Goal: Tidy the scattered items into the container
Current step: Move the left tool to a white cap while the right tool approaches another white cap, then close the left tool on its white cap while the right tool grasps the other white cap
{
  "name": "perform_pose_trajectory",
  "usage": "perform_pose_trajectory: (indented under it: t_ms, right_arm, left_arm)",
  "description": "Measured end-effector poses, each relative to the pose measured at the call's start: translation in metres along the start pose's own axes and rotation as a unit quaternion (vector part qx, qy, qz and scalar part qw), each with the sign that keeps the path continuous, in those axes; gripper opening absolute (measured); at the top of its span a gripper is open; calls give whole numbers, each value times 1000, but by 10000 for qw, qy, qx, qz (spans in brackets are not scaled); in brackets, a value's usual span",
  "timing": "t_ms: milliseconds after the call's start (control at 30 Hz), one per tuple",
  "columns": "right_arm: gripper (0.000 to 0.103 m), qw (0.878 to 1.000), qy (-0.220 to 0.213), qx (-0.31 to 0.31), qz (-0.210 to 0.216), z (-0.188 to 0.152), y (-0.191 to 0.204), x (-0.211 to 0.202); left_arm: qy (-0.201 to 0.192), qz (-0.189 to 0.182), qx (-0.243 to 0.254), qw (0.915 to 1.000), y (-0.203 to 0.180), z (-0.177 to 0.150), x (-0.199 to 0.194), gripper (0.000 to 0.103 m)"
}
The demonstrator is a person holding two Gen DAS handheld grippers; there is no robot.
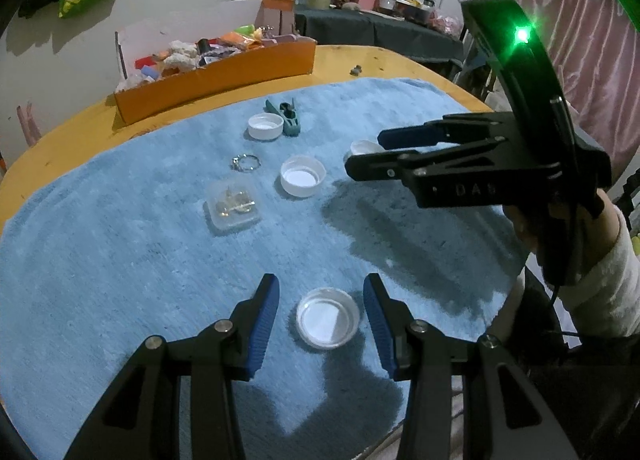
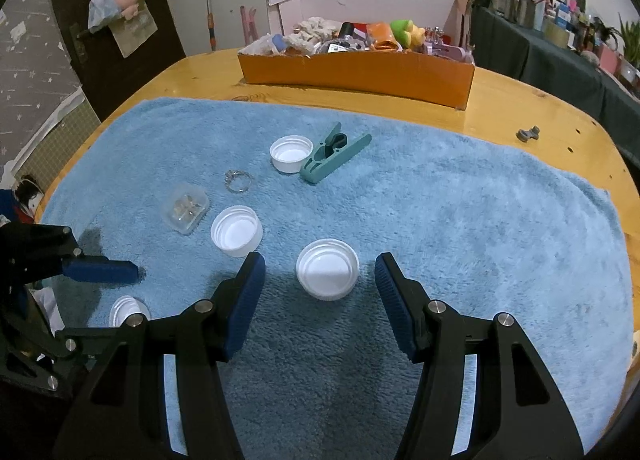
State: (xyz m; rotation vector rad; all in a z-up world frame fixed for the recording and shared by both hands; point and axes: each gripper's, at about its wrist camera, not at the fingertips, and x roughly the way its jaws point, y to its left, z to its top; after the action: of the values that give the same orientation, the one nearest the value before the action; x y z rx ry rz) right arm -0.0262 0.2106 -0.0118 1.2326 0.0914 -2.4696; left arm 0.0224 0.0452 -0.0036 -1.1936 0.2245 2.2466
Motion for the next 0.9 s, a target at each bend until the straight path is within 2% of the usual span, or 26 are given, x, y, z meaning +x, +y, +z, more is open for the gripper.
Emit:
perform_pose_trajectory:
  t_ms: [900]
  right_arm:
    - [56, 10000, 31, 12, 10, -2, -2, 4]
  left_arm:
    - [86, -5, 118, 9999, -1, -6, 1, 47]
